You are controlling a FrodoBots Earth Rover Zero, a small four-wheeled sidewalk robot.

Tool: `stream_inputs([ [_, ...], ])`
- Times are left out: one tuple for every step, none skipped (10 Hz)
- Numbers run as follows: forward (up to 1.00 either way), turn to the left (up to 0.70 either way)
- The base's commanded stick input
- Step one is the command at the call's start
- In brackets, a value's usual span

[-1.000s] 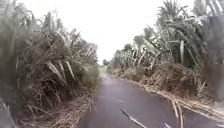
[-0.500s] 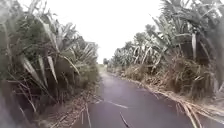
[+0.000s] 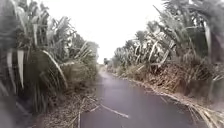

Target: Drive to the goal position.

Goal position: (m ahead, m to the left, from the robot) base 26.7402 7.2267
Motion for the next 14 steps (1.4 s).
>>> stream_inputs([
  [0.7, 0.0],
  [0.7, 0.0],
  [0.7, 0.0],
  [0.7, 0.0],
  [0.7, 0.0],
  [0.7, 0.0],
  [0.7, 0.0],
  [0.7, 0.0],
  [0.7, 0.0],
  [0.7, 0.0],
  [0.7, 0.0],
  [0.7, 0.0],
  [0.7, 0.0],
  [0.7, 0.0],
])
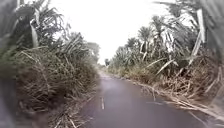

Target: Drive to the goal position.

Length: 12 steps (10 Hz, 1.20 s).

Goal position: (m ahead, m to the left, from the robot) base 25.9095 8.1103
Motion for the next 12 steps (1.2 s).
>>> stream_inputs([
  [0.7, 0.0],
  [0.7, 0.0],
  [0.7, 0.0],
  [0.7, 0.0],
  [0.7, 0.0],
  [0.7, 0.0],
  [0.7, 0.0],
  [0.7, 0.0],
  [0.7, 0.0],
  [0.7, 0.0],
  [0.7, 0.0],
  [0.7, 0.0],
])
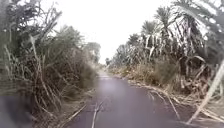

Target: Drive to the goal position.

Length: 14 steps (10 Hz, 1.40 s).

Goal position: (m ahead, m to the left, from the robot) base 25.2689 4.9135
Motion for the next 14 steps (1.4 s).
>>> stream_inputs([
  [0.7, 0.0],
  [0.7, 0.0],
  [0.7, 0.0],
  [0.7, 0.0],
  [0.7, 0.0],
  [0.7, 0.0],
  [0.7, 0.0],
  [0.7, 0.0],
  [0.7, 0.0],
  [0.7, 0.0],
  [0.7, 0.0],
  [0.7, 0.0],
  [0.7, 0.0],
  [0.7, 0.0],
])
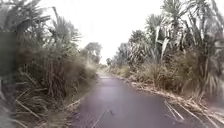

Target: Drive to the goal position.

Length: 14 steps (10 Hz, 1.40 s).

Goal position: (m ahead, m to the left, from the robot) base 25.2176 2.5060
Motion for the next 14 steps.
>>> stream_inputs([
  [0.7, 0.0],
  [0.7, 0.0],
  [0.7, 0.0],
  [0.7, 0.0],
  [0.7, 0.0],
  [0.7, 0.0],
  [0.7, 0.0],
  [0.7, 0.0],
  [0.7, 0.35],
  [0.7, 0.29],
  [0.7, 0.05],
  [0.7, 0.0],
  [0.7, 0.0],
  [0.7, 0.0],
])
